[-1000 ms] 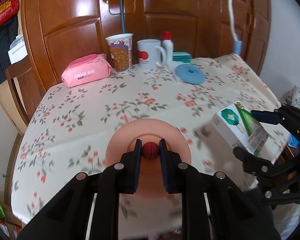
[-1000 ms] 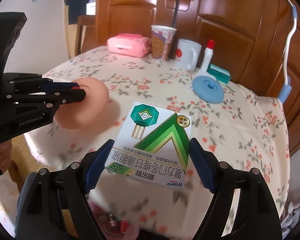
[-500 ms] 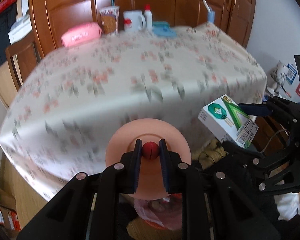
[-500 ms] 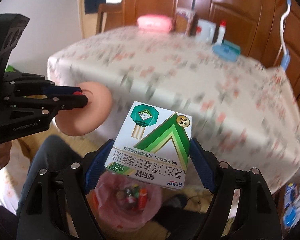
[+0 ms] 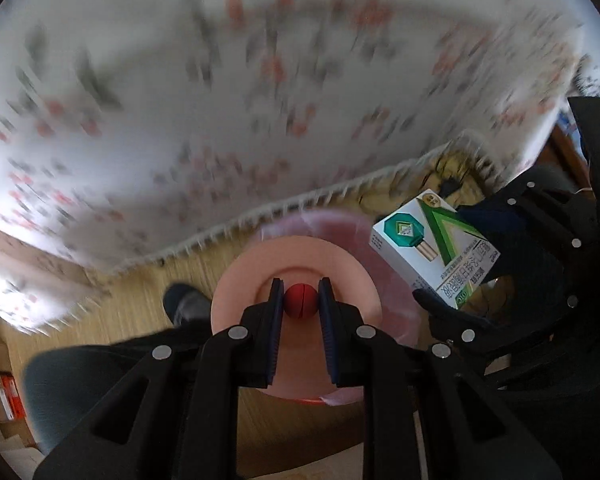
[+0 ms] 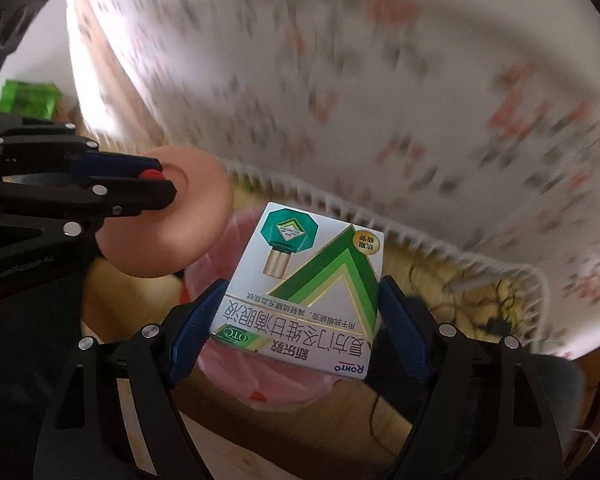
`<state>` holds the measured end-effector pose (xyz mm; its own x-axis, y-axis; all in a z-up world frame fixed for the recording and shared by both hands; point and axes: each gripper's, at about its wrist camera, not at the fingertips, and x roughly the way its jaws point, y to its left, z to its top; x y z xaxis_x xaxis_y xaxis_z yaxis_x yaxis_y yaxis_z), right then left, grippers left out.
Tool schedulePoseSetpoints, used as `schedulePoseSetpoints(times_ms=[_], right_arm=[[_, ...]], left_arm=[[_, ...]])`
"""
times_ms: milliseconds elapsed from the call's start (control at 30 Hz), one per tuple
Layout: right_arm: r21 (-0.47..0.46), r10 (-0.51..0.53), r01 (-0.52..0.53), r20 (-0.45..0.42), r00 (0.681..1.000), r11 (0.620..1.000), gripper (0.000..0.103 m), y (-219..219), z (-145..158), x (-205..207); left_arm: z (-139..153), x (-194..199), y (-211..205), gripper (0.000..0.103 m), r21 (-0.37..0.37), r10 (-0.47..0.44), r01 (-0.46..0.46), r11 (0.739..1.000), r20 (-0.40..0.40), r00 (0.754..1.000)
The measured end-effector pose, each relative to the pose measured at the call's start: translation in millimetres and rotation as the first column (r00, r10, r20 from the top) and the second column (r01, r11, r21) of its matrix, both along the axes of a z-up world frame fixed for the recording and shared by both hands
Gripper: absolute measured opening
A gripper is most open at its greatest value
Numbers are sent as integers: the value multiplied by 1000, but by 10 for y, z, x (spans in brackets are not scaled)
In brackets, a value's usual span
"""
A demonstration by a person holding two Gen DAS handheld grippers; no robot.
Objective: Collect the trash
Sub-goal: 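Carry the pink lid and medicine box down over the pink bin with both tools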
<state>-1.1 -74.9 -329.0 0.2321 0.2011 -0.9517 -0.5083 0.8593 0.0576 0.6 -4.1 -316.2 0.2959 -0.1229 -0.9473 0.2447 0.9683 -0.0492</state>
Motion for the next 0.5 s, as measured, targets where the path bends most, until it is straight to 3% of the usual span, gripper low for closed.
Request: schedulePoseSetpoints(times_ms=[233, 500], right_arm=[[-50, 0, -7, -136, 991, 999, 77, -13, -724, 95], [-58, -14, 1, -228, 974, 998, 77, -12, -1209, 222]], left_arm=[[-815, 127, 19, 18, 11, 11, -10, 1000, -147, 989], [-1204, 309, -3, 18, 10, 17, -15, 1000, -225, 974]])
